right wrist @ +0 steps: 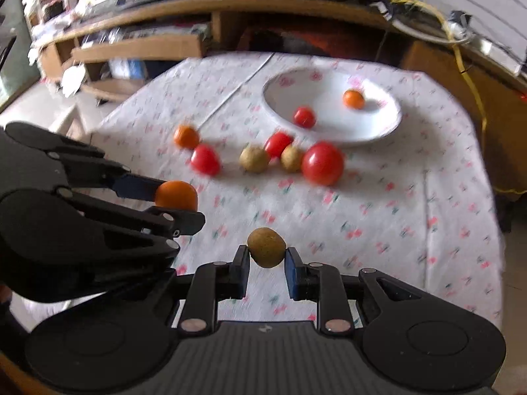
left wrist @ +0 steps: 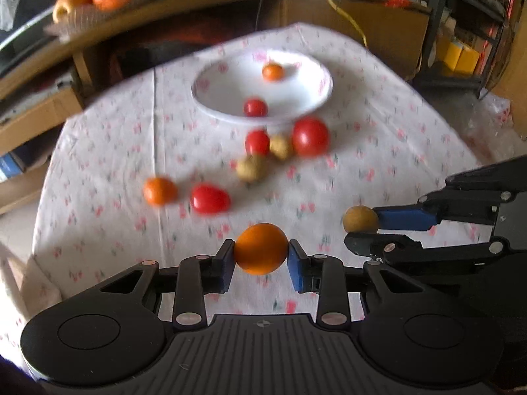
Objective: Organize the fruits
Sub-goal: 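Carry the orange and potato over the white bowl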
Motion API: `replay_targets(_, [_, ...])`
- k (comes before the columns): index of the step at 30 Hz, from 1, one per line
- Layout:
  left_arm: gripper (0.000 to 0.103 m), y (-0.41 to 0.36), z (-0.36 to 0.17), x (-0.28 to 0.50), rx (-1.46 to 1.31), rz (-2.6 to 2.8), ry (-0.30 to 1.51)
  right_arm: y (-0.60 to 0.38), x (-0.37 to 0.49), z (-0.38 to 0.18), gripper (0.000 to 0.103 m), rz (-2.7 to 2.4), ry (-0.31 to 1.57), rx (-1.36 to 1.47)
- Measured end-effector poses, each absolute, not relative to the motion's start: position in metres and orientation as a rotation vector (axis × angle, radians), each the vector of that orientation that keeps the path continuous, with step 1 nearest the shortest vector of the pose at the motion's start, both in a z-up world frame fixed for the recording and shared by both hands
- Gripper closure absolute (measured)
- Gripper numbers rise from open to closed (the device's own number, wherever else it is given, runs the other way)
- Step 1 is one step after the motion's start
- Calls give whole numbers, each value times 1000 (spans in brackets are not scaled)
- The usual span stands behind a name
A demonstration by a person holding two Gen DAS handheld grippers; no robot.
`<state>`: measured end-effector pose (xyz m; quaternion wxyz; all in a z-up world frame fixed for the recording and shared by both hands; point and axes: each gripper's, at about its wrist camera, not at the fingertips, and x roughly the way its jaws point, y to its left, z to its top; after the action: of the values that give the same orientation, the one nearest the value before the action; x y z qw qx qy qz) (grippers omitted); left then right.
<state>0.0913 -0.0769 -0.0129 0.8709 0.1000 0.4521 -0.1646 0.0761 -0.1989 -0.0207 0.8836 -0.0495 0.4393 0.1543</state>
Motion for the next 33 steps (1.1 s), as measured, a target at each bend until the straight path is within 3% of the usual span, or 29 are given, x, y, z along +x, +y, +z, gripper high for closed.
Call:
replay_targets(16, [63, -95, 8, 160, 113, -317, 865, -226, 148, 4, 78, 199, 848, 5])
replay_targets(33, [63, -109, -4, 230, 71, -275, 887, -237, 223, -10, 78, 140, 841, 5])
